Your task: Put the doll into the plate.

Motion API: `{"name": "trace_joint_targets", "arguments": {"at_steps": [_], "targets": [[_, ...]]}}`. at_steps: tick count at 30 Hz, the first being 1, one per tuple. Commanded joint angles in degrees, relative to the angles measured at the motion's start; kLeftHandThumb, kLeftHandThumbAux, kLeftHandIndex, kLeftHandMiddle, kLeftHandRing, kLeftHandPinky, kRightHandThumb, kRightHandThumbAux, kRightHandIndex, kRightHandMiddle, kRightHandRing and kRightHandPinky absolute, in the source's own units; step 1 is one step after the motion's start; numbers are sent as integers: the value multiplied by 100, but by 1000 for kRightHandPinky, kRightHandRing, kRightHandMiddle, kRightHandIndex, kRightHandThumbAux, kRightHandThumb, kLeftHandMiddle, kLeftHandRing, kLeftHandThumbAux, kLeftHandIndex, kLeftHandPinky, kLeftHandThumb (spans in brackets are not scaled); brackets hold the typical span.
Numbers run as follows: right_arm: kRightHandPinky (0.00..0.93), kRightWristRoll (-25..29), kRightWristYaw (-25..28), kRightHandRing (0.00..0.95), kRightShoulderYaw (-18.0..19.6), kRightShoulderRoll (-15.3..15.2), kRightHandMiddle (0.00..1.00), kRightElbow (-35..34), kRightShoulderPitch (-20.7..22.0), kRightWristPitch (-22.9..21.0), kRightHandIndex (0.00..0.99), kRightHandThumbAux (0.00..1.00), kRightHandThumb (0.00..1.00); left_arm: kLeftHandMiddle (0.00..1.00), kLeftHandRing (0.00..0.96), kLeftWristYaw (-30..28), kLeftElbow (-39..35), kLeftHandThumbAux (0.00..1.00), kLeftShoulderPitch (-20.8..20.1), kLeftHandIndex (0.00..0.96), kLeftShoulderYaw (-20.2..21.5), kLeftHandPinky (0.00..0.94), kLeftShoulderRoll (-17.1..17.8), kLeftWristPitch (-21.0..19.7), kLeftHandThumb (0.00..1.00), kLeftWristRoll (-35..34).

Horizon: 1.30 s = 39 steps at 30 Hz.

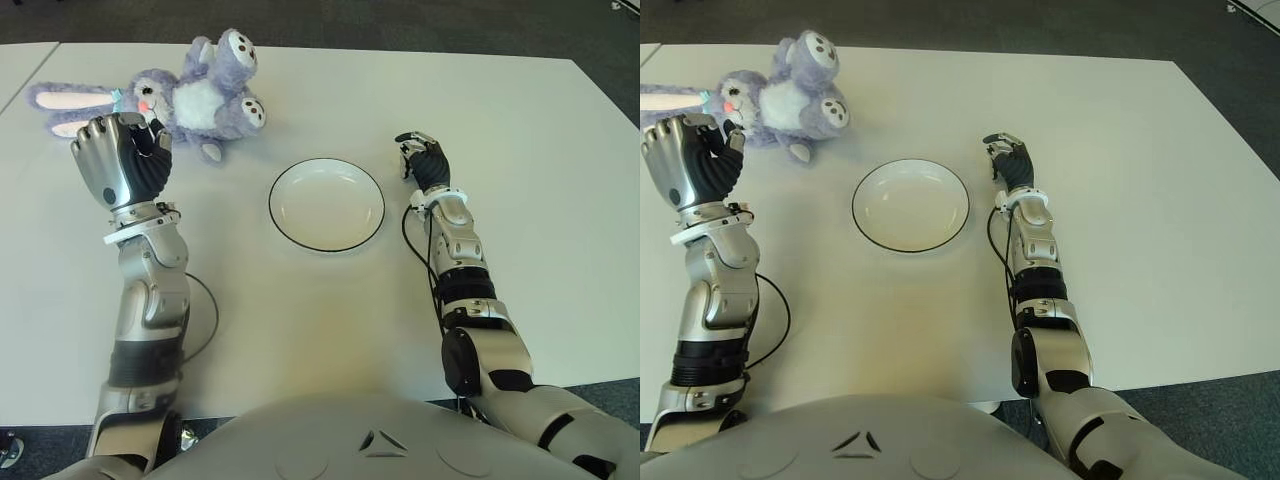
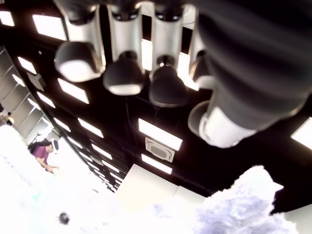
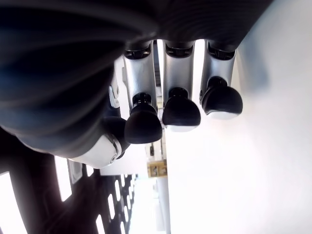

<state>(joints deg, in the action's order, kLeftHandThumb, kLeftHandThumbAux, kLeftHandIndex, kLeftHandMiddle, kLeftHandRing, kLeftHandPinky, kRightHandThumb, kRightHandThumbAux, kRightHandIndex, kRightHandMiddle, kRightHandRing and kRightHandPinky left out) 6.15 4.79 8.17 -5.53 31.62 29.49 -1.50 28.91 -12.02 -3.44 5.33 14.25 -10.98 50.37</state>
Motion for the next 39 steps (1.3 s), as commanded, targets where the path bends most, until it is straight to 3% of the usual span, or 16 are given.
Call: {"name": "trace_joint_targets", "arguments": {"at_steps": [1,4,7,12,19,21,24,35,39], "targets": [[841,74,27,843,-3,80,852,196,-306,-379,439,723,697,808,823,-109,224,697,-45,442,-61,835,255,95,717,-6],[840,73,32,844,-3,83,853,197,-303,-388,439,723,697,781,795,-95,289,697,-82,440,-60,798,379,132,716,-13],[842,78,59,845,-3,76,853,224,-288,-394,439,723,697,738,762,-152,523,697,-194,438,-20,769,755,291,716,-18],[846,85,92,846,1,71,855,271,-259,-397,439,723,697,565,642,-215,763,694,-269,429,-52,659,1085,524,714,-101],[848,93,128,848,8,65,858,371,-209,-370,439,723,697,406,527,-275,1118,692,-390,422,-157,580,1510,1029,712,-266],[846,99,148,847,7,57,857,402,-196,-364,439,723,697,339,466,-400,1238,542,-447,328,-214,529,1713,1202,673,-287],[848,112,189,848,8,41,857,461,-167,-335,439,723,697,265,386,-595,1407,455,-549,244,-281,473,1926,1366,645,-350],[846,84,262,852,-9,-3,860,685,-70,-230,439,724,697,74,191,-860,2564,370,-1270,91,-697,334,2556,1865,549,-277],[845,73,261,851,-13,-11,860,763,-32,-196,439,724,697,15,118,-1070,2697,358,-1396,44,-840,220,2752,1939,529,-271]]}}
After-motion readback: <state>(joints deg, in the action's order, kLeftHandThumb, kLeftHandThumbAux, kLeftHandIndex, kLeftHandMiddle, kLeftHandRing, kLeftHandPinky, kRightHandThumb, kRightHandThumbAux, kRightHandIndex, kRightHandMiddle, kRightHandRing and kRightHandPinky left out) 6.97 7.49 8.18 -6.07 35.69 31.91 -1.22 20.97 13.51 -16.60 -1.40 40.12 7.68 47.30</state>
